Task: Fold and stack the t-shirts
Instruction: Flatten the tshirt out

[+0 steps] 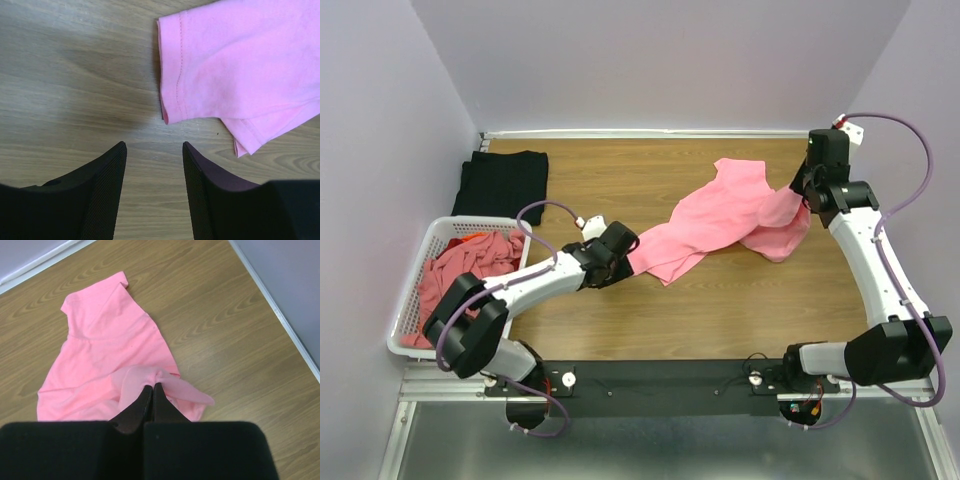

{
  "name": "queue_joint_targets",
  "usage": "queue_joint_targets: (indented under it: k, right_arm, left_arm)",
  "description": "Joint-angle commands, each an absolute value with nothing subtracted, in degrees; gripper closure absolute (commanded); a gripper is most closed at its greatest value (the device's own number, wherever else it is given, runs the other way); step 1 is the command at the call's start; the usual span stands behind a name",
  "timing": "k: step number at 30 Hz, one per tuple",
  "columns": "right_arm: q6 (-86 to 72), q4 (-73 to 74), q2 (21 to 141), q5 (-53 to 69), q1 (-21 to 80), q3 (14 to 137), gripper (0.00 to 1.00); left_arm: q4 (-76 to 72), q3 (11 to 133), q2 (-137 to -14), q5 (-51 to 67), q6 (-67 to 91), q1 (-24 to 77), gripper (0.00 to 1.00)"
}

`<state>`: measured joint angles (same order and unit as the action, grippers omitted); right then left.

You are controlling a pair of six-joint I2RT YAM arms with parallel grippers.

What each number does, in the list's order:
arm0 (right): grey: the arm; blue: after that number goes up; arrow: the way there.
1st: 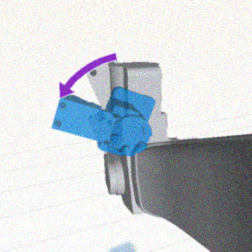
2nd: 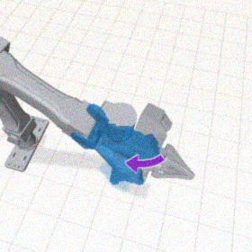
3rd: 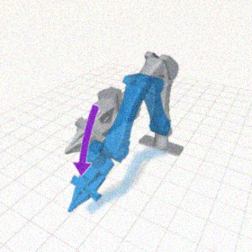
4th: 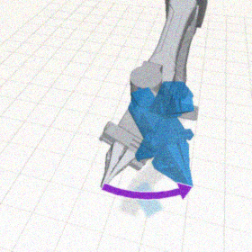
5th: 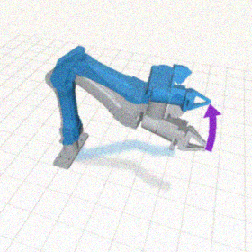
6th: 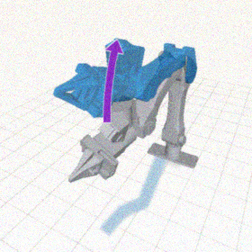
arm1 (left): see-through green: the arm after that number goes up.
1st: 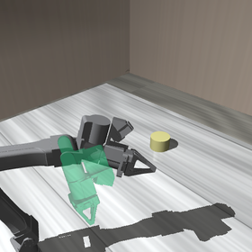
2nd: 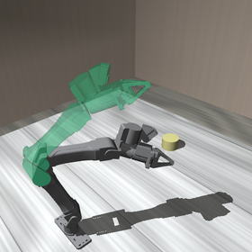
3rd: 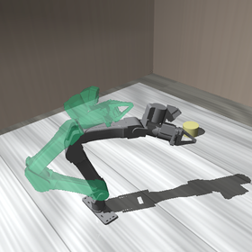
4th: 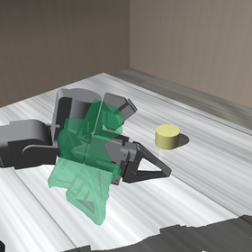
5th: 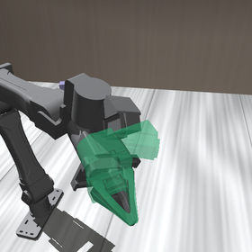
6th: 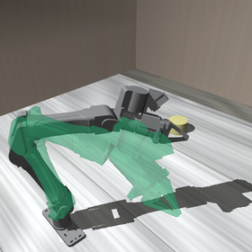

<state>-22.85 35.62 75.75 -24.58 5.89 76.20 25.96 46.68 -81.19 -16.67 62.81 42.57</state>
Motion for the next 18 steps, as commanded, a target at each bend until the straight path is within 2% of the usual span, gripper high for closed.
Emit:
queue_joint_targets:
  k: [1,10,18]
  right_arm:
    - [-22.94,34.01,73.92,-22.41,5.62,75.15,0.99]
    - [-23.55,33.31,72.07,-20.74,5.71,73.65,0.99]
    - [-23.64,32.87,71.28,-20.3,6.06,73.04,0.99]
  left_arm:
    - [25.93,49.65,-84.54,-18.19,68.91,43.07,0.44]
    - [31.1,57.21,-95.09,-23.37,70.4,45.08,0.46]
    - [34.1,58.09,-96.85,-26.37,71.72,46.14,0.46]
